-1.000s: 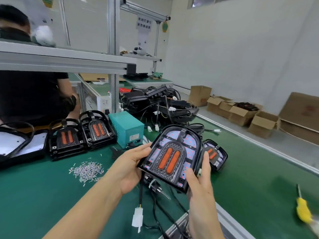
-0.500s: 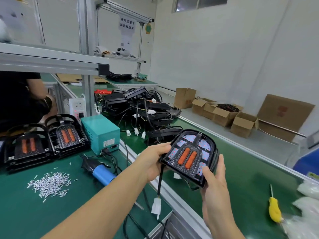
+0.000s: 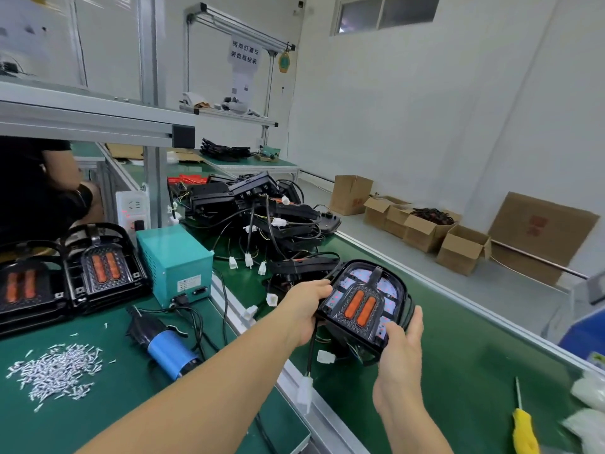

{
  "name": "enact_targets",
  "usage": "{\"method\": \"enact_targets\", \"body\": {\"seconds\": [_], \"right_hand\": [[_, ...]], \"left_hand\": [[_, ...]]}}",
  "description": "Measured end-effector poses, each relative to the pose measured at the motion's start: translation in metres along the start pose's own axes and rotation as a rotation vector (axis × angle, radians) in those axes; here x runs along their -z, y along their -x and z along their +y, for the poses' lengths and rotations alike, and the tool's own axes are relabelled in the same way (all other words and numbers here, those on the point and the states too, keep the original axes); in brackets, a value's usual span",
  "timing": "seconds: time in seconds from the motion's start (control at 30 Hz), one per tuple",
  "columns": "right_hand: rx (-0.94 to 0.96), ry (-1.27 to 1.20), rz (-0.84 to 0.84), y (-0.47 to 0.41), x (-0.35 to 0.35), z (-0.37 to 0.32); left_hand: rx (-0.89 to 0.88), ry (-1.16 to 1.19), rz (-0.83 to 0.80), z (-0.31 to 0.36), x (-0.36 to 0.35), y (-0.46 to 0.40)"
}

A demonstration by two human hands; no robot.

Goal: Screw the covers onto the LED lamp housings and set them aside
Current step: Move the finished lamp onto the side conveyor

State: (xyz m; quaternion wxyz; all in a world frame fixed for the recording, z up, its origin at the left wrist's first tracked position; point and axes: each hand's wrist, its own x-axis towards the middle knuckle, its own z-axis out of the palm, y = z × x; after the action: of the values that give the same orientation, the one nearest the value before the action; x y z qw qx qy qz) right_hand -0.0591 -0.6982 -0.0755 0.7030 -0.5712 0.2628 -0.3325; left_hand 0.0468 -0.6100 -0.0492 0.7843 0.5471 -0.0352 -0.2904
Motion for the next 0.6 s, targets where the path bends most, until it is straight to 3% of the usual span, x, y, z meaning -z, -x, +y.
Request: {"method": "enact_targets", "body": {"seconds": [0.3, 0.5, 0.6], "right_hand": [[-0.095, -0.053, 0.12, -0.035, -0.009, 0.004], [-0.122, -0.024, 0.124, -0.049, -0.022, 0.003], [-0.115, 0.023, 0.135, -0.056, -0.026, 0.001]], "left_hand": [[-0.079, -0.008, -0.071, 0.012, -0.015, -0.014], [-0.077, 0.073, -0.084, 0.006, -0.013, -0.018], [-0.081, 0.002, -0.086, 0.003, -0.008, -0.021]]}}
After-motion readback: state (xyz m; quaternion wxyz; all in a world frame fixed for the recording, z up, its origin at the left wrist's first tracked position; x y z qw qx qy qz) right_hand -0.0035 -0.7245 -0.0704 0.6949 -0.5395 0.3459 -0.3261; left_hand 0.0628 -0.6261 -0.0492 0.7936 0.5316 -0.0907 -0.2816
